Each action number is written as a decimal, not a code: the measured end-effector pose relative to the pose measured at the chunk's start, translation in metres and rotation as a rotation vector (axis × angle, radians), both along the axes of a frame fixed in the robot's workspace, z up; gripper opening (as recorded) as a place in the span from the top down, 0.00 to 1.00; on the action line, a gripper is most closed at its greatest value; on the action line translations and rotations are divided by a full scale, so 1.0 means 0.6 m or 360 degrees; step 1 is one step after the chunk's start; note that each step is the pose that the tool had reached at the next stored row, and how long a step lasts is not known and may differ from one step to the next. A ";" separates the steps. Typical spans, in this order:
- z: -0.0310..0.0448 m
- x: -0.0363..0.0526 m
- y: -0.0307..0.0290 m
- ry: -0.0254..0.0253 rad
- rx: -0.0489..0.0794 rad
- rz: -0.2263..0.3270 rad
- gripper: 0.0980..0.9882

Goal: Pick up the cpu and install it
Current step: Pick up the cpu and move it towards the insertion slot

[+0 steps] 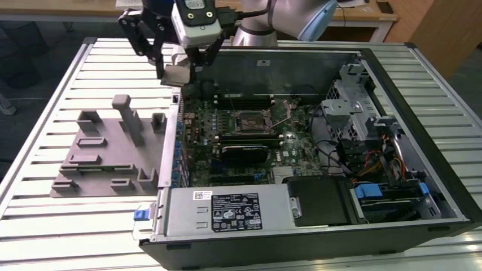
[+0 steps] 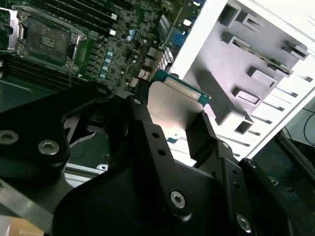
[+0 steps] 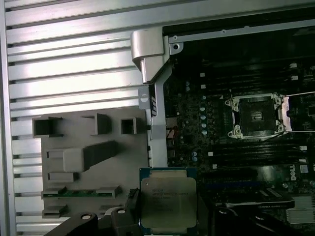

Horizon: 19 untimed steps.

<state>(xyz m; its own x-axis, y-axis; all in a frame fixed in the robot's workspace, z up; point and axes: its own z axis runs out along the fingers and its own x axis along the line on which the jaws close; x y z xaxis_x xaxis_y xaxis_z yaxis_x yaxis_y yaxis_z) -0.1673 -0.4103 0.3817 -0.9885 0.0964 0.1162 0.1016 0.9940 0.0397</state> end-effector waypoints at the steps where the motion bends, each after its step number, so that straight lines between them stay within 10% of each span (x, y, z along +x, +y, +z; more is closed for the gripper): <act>1: 0.000 0.006 0.0000 0.00016 0.0000 0.0000 0.50; 19: -0.002 0.111 0.0000 0.00251 0.0000 0.0000 0.50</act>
<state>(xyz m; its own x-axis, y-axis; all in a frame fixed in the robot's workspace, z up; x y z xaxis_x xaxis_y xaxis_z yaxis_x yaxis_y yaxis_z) -0.1006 -0.4103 0.3804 -0.9866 0.0964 0.1317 0.1022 0.9940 0.0380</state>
